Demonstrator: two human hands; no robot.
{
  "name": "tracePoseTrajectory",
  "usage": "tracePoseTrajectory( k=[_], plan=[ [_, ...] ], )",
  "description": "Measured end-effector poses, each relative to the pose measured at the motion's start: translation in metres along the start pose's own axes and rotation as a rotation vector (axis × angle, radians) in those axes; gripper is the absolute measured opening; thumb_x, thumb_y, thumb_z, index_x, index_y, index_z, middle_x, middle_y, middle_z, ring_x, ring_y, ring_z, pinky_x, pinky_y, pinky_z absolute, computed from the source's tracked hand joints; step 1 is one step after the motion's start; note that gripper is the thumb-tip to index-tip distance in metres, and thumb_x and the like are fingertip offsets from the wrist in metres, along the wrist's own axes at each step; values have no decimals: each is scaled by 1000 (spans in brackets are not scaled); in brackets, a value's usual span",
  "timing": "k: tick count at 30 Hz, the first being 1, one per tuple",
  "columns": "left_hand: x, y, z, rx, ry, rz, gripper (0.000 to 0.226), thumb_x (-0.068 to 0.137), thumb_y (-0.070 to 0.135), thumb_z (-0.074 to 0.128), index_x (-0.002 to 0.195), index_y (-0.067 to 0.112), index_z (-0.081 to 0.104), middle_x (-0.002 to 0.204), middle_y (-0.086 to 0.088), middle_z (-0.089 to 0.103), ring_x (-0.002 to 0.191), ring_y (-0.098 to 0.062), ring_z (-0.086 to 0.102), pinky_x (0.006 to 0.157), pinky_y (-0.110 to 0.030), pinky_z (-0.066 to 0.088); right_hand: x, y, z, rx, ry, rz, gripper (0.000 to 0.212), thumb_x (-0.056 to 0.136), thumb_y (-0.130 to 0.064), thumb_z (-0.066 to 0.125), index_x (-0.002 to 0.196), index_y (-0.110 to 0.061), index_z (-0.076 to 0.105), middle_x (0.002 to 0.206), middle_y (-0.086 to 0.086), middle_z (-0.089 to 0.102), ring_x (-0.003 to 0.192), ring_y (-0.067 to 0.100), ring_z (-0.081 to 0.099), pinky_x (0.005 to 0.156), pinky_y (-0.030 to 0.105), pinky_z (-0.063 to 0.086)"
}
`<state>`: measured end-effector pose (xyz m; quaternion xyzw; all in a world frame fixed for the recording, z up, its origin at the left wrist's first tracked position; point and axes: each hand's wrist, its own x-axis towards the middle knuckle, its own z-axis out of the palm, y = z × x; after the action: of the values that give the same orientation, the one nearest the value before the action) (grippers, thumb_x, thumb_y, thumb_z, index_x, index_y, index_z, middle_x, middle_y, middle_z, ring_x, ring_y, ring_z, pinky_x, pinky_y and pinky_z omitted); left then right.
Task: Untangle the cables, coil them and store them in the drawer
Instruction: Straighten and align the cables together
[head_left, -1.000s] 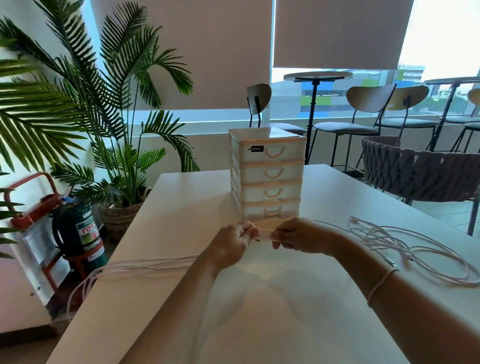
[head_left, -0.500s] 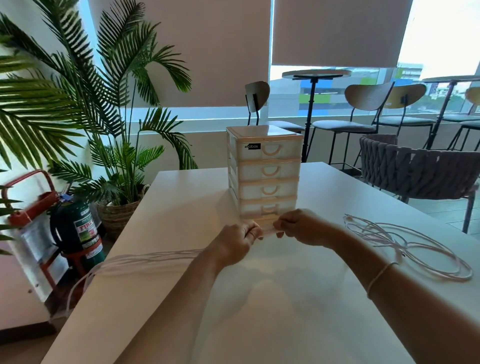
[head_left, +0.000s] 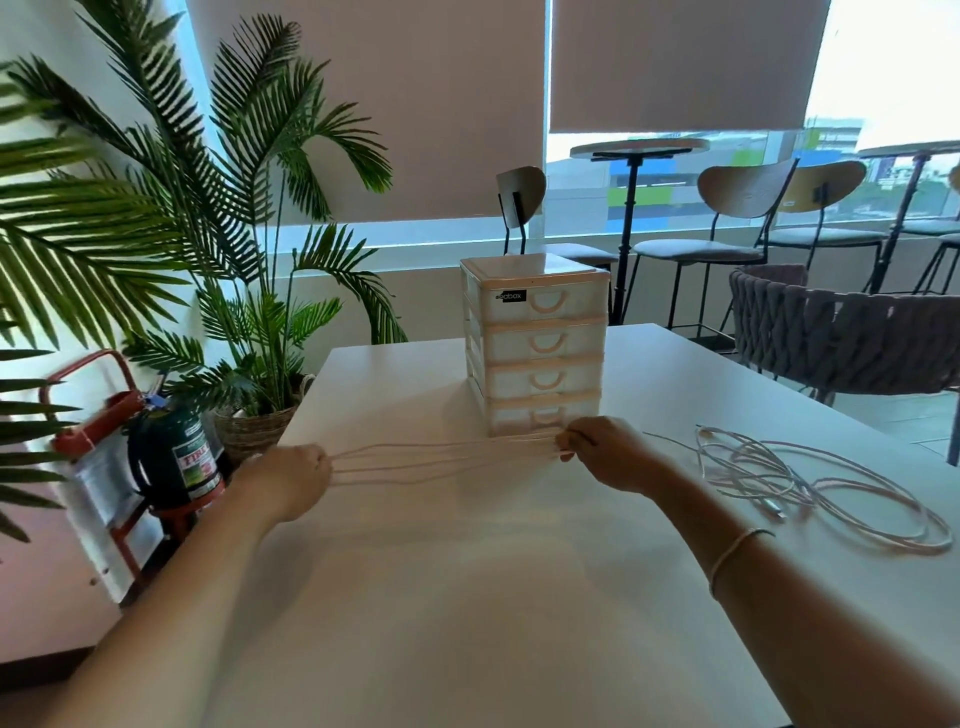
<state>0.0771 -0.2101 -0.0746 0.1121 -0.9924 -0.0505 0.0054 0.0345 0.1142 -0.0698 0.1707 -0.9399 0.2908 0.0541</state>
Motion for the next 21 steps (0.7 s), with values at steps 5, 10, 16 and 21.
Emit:
tracePoseTrajectory(
  k=[5,10,16,21],
  plan=[
    [-21,82,7,-233,58,286,30,96,28,42,120,19,57,128,-5,57,117,-24,50,97,-30,39,-5,-4,5,37,-29,-71,29,98,-15,41,101,-3,67,94,0,62,83,11,48,59,4,34],
    [-31,154,27,-542,-9,407,29,99,30,36,103,14,60,96,-9,66,91,-26,61,76,-29,43,-7,-3,5,57,-54,-110,27,96,-13,42,90,-8,67,77,-7,57,70,11,46,62,21,34],
    [-27,158,32,-637,111,341,28,99,24,39,97,8,62,90,-13,62,77,-25,52,61,-21,28,4,9,25,314,-68,14,34,96,-25,44,62,-26,51,53,-8,46,51,13,42,55,28,36],
    [-20,152,33,-685,140,246,24,98,14,39,106,8,61,105,-14,66,101,-31,58,74,-29,37,-3,10,30,422,-283,58,42,95,-30,49,56,-23,63,39,-10,41,42,10,33,46,23,26]
  ],
)
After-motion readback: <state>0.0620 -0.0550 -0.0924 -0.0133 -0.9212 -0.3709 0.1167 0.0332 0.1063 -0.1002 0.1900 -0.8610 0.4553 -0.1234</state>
